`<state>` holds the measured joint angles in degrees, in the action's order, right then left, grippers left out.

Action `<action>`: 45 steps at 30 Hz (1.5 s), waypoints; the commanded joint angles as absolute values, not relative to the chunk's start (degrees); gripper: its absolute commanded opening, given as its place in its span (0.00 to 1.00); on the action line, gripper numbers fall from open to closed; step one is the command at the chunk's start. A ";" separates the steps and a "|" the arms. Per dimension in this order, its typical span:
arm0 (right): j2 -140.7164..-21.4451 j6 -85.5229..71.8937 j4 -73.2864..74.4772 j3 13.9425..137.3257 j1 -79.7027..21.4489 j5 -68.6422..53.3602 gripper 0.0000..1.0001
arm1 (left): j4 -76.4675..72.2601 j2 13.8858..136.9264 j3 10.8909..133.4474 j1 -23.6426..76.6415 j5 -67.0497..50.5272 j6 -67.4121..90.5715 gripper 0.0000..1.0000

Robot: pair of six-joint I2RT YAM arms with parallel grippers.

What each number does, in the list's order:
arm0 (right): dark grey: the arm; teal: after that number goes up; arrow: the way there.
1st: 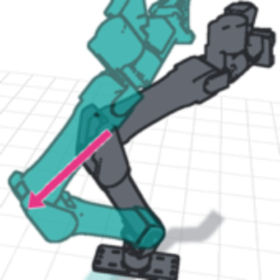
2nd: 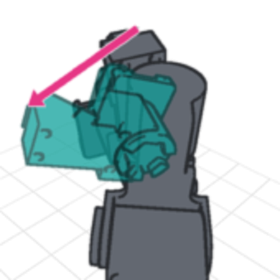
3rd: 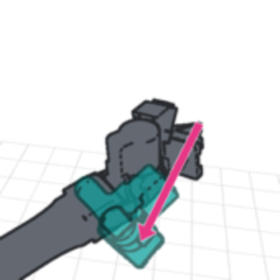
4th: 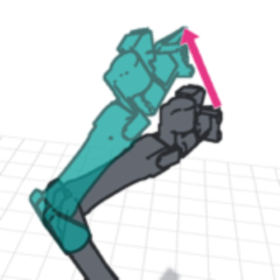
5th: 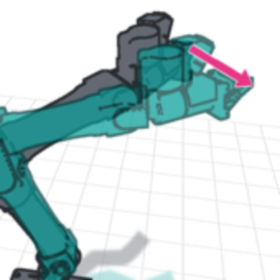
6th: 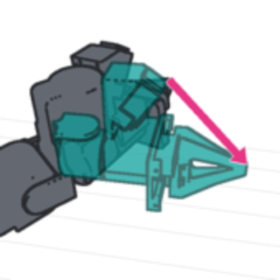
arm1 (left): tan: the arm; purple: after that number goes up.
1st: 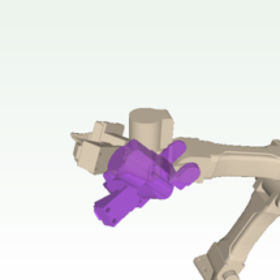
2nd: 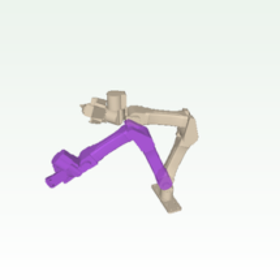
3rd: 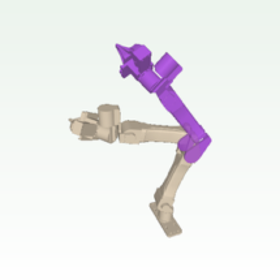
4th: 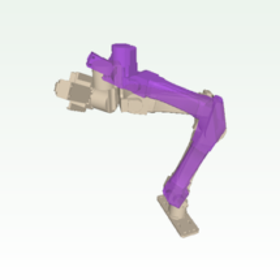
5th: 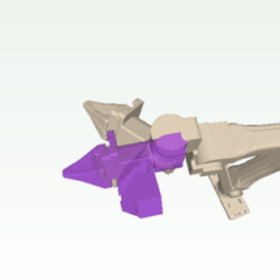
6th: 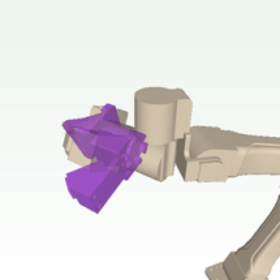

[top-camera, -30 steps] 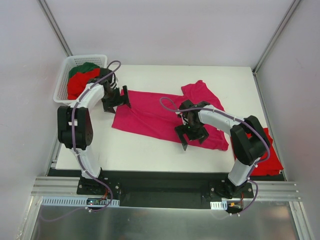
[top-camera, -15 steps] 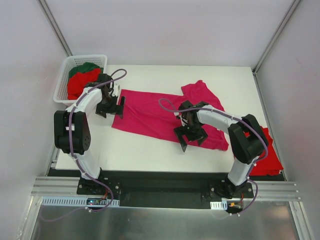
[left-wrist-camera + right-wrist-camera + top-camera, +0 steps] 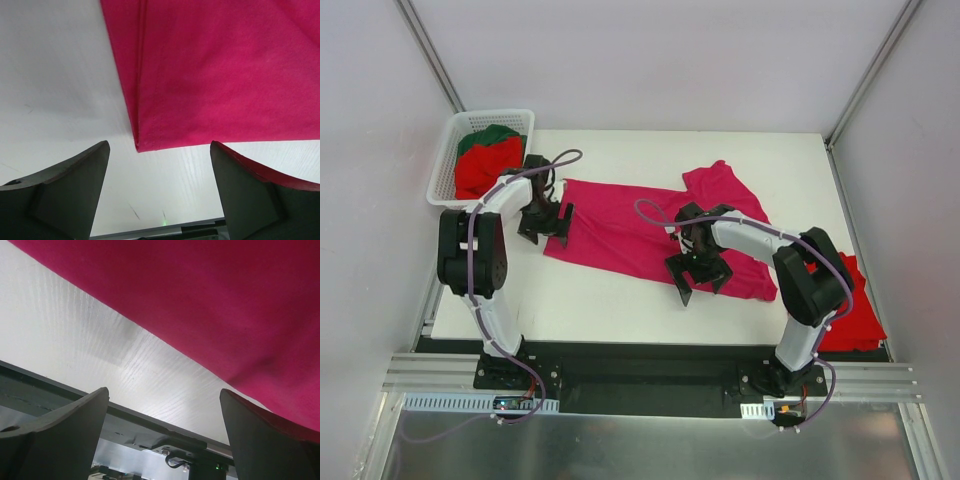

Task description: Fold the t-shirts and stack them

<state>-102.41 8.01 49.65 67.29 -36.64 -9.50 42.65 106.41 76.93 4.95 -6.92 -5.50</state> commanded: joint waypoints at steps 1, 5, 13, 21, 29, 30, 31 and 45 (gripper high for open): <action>-102.39 8.52 49.75 68.29 -37.00 -10.20 0.96 | 43.68 107.31 78.13 6.15 -6.68 -6.24 0.76; -102.39 8.44 49.75 68.12 -37.09 -10.20 0.96 | 43.86 108.80 79.19 6.50 -5.72 -5.36 0.62; -102.30 8.09 49.66 67.76 -37.00 -10.19 0.96 | 44.21 109.77 79.54 6.50 -4.48 -3.96 0.31; -102.30 7.74 49.31 66.89 -37.00 -10.28 0.96 | 45.00 109.86 81.03 6.50 -3.25 -3.52 0.22; -102.31 7.56 49.13 66.80 -37.00 -10.55 0.96 | 45.26 109.34 80.68 6.50 -1.85 -3.16 0.23; -102.39 7.65 49.22 66.62 -37.00 -10.46 0.96 | 45.26 109.34 80.77 6.50 -1.67 -3.16 0.23; -102.39 7.73 49.22 66.62 -37.09 -10.46 0.96 | 45.18 109.51 80.77 6.50 -1.67 -3.08 0.22; -102.22 8.26 49.83 65.92 -37.00 -10.28 0.96 | 45.44 109.78 80.69 6.50 -2.20 -2.72 0.00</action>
<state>-102.72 7.97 48.71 65.87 -36.69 -9.74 43.88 110.37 79.81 6.35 -2.61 -3.33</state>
